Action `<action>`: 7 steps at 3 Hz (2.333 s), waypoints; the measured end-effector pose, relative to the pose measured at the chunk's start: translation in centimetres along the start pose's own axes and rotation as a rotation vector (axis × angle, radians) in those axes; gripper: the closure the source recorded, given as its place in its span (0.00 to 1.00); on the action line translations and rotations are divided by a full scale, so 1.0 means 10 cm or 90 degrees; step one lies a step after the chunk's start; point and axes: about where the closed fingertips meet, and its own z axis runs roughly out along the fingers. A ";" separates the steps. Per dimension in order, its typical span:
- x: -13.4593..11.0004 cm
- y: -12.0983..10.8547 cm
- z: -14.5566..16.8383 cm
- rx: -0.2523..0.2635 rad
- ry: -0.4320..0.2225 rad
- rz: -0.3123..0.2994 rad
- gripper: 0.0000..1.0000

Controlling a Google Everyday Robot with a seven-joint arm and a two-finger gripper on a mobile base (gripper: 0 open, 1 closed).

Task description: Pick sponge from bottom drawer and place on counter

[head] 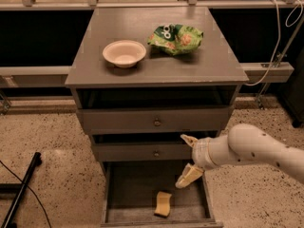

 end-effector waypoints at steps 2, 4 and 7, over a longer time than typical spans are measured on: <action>0.18 -0.01 0.11 -0.015 -0.026 -0.001 0.00; 1.30 0.16 1.22 -0.075 -0.082 0.032 0.00; 1.83 0.38 1.79 -0.122 -0.123 0.075 0.00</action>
Offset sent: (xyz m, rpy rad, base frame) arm 0.0126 -0.0095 -0.0506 0.1167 0.0953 0.0456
